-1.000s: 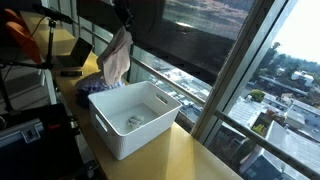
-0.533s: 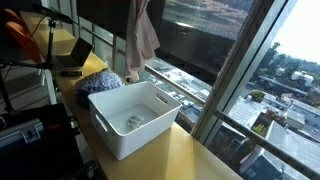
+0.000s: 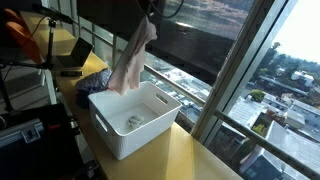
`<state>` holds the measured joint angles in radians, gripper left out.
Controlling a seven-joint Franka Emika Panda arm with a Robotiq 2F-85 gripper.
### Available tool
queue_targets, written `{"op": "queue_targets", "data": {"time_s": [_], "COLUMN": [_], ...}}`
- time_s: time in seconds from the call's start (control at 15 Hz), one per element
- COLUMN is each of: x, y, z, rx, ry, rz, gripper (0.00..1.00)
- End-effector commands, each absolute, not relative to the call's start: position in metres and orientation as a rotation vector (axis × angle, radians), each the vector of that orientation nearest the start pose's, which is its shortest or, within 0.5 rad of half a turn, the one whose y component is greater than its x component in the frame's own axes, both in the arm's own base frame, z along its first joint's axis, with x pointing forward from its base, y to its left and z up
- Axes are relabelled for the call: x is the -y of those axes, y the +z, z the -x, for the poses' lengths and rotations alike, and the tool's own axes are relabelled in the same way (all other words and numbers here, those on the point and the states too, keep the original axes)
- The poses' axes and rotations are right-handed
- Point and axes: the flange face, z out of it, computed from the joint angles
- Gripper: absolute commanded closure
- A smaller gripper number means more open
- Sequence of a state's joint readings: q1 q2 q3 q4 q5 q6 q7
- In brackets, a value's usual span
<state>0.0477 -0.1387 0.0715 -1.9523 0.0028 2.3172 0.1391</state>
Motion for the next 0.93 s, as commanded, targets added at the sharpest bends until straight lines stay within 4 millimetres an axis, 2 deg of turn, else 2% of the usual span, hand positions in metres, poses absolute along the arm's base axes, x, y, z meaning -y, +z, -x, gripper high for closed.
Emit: {"op": "queue_targets", "data": {"time_s": [0.0, 0.07, 0.2, 0.27, 0.4, 0.53, 0.87], "x": [-0.019, -0.011, -0.005, -0.004, -0.006, -0.018, -0.071], "y": [0.533, 0.515, 0.493, 0.485, 0.484, 0.510, 0.620], "z": [-0.549, -0.548, -0.546, -0.545, -0.542, -0.533, -0.505], "rx": [-0.131, -0.158, -0.183, -0.188, -0.185, -0.146, -0.032], "ry": [-0.681, -0.657, -0.616, -0.604, -0.599, -0.602, -0.855], "rz": [3.026, 3.036, 3.044, 3.047, 3.047, 2.998, 2.907], "gripper": [0.99, 0.99, 0.99, 0.99, 0.99, 0.99, 0.99]}}
